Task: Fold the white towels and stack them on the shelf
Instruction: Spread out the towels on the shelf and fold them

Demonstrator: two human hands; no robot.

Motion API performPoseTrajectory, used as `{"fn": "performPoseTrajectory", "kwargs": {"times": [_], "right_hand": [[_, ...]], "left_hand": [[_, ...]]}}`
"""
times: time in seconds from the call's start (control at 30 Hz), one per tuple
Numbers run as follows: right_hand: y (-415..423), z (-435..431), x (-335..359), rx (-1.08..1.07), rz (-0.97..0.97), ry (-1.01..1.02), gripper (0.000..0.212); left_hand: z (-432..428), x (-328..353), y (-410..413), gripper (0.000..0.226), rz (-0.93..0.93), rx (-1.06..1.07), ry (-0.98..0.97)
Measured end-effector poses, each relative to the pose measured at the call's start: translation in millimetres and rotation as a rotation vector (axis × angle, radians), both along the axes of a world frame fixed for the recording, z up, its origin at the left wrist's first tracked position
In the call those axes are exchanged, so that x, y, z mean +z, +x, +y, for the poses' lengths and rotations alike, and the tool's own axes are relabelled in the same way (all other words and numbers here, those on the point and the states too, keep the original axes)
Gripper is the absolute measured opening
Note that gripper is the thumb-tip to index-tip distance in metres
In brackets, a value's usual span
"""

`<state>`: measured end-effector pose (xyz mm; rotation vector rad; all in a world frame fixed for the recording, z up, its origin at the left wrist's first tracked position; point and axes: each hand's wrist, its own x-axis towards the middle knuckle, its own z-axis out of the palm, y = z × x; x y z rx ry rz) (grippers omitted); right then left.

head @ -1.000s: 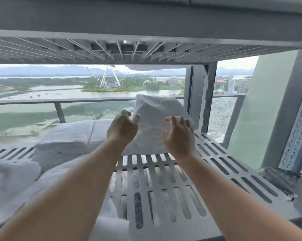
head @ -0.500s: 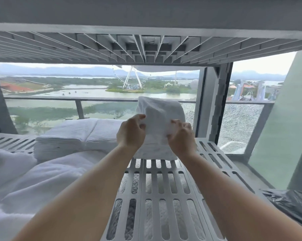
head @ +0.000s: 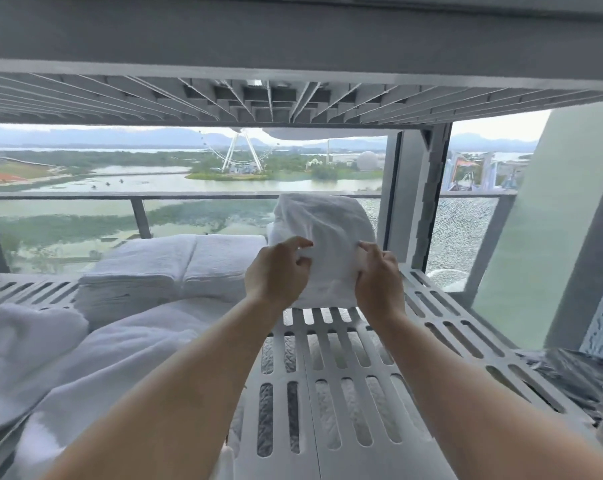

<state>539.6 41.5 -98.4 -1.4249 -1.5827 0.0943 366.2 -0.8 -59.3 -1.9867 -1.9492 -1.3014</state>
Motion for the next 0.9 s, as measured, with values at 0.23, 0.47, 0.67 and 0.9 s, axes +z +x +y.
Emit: {"fn": "performPoseTrajectory", "kwargs": {"times": [0.23, 0.47, 0.67, 0.9], "right_hand": [[-5.6, -43.6, -12.8, -0.074, -0.039, 0.013, 0.051], [3.0, -82.1, -27.8, -0.126, -0.08, -0.052, 0.047], [18.7, -118.8, -21.4, -0.112, -0.114, -0.044, 0.042], [50.0, -164.1, -35.7, -0.107, -0.131, -0.044, 0.033]], "left_hand": [[-13.6, -29.1, 3.1, 0.037, 0.023, -0.056, -0.063], [-45.3, -46.8, 22.6, 0.032, 0.085, -0.082, 0.003], [-79.7, -39.2, 30.5, 0.038, 0.07, -0.097, 0.069], [-130.1, -47.3, 59.7, 0.067, 0.122, -0.078, -0.127]]}}
